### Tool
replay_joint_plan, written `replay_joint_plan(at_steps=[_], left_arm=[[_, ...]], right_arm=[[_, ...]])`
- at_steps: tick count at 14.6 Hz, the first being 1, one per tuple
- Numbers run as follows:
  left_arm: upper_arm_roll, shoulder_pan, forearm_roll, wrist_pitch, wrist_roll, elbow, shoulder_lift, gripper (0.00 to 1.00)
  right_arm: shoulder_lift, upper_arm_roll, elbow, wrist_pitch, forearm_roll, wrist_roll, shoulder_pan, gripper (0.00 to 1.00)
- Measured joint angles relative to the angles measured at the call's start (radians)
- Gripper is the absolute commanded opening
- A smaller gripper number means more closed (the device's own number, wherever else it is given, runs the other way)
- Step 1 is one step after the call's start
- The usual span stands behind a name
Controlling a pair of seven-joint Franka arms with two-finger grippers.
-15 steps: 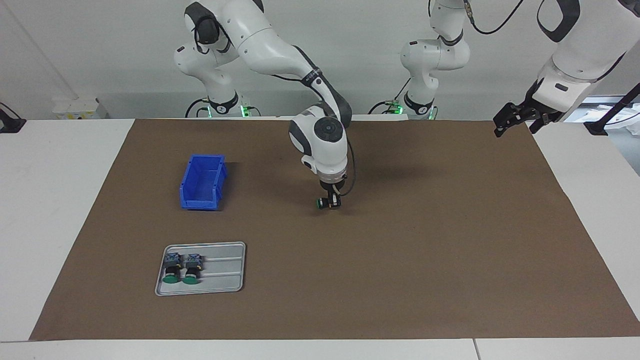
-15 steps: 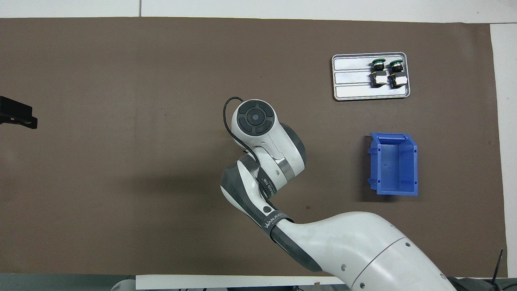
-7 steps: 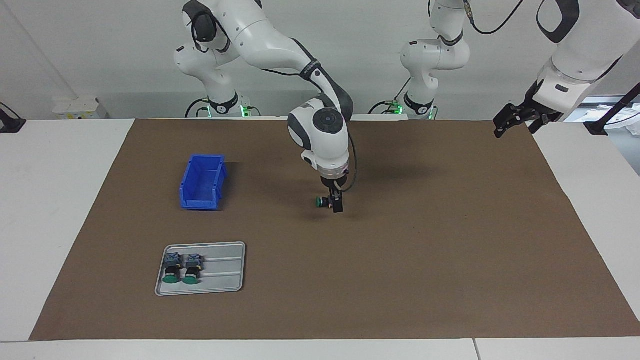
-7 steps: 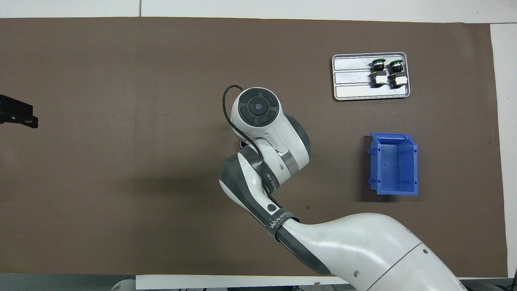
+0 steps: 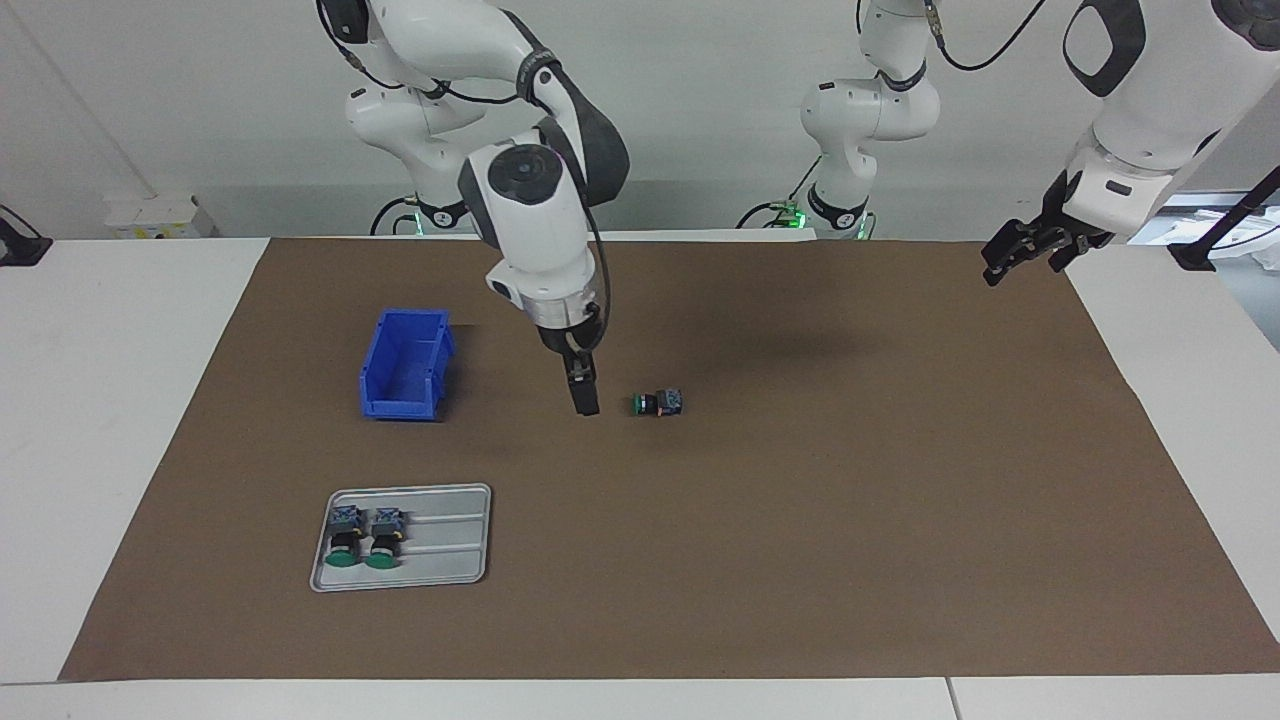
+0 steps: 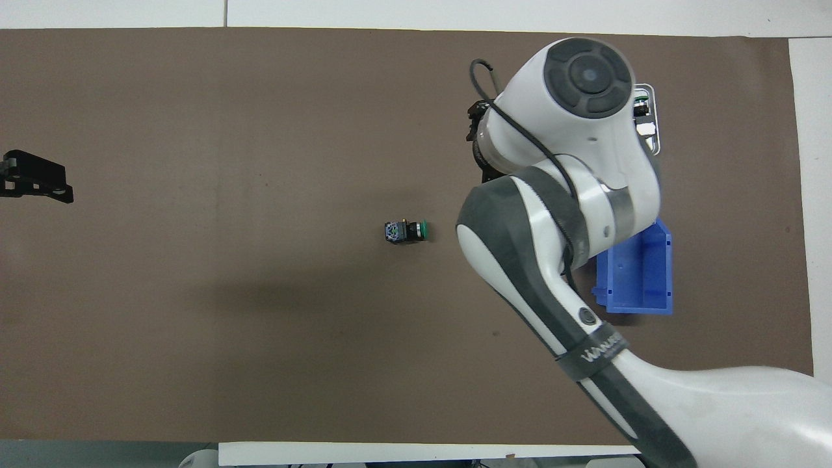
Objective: Place and press button with both arms
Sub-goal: 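Retract the right gripper while the left gripper moves toward the button, then move the left gripper above the button's green top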
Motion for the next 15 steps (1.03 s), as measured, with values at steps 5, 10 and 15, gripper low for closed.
replay_joint_plan(at_steps=[5,10,15], left_arm=[[-0.009,-0.084,-0.003,0.021,-0.238,-0.037,0.016,1.0],[-0.01,-0.14,-0.008,0.03,-0.521,-0.042,0.03,1.0],[-0.015,-0.265,-0.041,0.082,-0.964,-0.101,0.083,1.0]], right_arm=[[-0.113,-0.003,0.001,-0.179,0.0,-0.408,-0.137,0.98],[-0.24,-0.009,0.001,-0.35,-0.012,-0.905,-0.32,0.98],[-0.266,-0.013,0.001,-0.43,-0.155,-1.4,-0.371,0.98]])
